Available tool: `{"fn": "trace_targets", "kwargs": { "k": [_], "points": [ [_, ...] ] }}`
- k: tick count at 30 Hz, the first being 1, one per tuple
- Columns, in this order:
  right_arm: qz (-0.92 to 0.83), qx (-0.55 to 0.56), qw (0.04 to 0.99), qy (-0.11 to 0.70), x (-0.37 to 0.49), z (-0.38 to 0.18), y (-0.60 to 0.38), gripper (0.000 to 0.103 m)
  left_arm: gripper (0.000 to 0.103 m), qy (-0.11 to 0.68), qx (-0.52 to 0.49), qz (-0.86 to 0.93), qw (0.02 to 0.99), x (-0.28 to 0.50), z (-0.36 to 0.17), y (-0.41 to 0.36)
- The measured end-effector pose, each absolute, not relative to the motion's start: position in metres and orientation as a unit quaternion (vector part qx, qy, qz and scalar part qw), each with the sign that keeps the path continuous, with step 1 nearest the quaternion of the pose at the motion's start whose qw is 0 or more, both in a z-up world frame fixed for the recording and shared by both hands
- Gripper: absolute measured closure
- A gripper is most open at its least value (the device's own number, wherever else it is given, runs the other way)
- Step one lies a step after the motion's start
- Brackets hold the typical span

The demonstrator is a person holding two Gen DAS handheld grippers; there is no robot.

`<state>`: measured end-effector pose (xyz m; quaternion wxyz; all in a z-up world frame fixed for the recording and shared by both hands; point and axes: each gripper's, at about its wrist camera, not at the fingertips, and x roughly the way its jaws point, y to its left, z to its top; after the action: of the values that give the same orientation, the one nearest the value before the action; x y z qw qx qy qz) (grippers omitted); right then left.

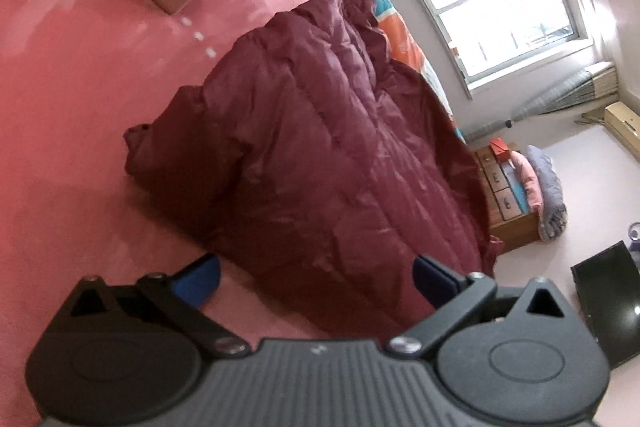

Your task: Fold large clothes

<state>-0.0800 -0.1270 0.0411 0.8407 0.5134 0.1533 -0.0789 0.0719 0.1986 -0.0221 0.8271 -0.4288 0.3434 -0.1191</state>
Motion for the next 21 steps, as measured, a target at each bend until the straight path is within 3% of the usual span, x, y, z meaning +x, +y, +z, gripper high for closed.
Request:
{"fn": "trace_targets", "kwargs": {
  "k": [9,11,13,16,19,21],
  "points": [
    [-0.071,0.51,0.843,0.154,-0.073,0.043,-0.125,0.0,0.003,0.342,-0.43,-0.1,0.829,0.108,-0.019,0.189],
    [-0.071,0.507,0.845,0.155,-0.073,0.044,-0.124,0.006,0.014,0.347,-0.419,-0.091,0.834,0.112,-0.015,0.186],
    [-0.068,0.505,0.846,0.156,-0.073,0.046,-0.124,0.026,0.044,0.352,-0.409,-0.089,0.837,0.111,-0.013,0.186],
    [-0.069,0.489,0.854,0.163,-0.074,0.054,-0.12,0.043,0.068,0.357,-0.394,-0.094,0.842,0.107,-0.003,0.182],
    [-0.072,0.472,0.862,0.172,-0.079,0.064,-0.115,0.057,0.081,0.359,-0.382,-0.091,0.847,0.101,0.008,0.18],
    [-0.072,0.475,0.859,0.176,-0.087,0.067,-0.114,0.061,0.085,0.362,-0.375,-0.089,0.849,0.096,0.014,0.18]
  ]
}}
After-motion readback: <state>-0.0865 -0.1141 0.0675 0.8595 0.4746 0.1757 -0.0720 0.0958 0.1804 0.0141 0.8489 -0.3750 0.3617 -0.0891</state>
